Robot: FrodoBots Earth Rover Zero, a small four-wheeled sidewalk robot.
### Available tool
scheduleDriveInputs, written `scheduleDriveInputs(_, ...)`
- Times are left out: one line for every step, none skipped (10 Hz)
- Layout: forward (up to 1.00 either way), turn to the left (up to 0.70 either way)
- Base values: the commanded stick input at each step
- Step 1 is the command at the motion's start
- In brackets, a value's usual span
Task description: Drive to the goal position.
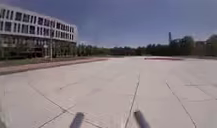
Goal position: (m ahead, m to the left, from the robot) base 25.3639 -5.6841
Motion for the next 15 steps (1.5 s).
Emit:
scheduleDriveInputs(0.85,0.0)
scheduleDriveInputs(0.85,0.0)
scheduleDriveInputs(0.85,0.0)
scheduleDriveInputs(0.85,0.0)
scheduleDriveInputs(0.85,0.0)
scheduleDriveInputs(0.85,0.0)
scheduleDriveInputs(0.85,0.0)
scheduleDriveInputs(0.85,0.0)
scheduleDriveInputs(0.85,0.0)
scheduleDriveInputs(0.85,0.0)
scheduleDriveInputs(0.85,0.0)
scheduleDriveInputs(0.85,0.0)
scheduleDriveInputs(0.85,0.0)
scheduleDriveInputs(0.85,0.0)
scheduleDriveInputs(0.85,0.0)
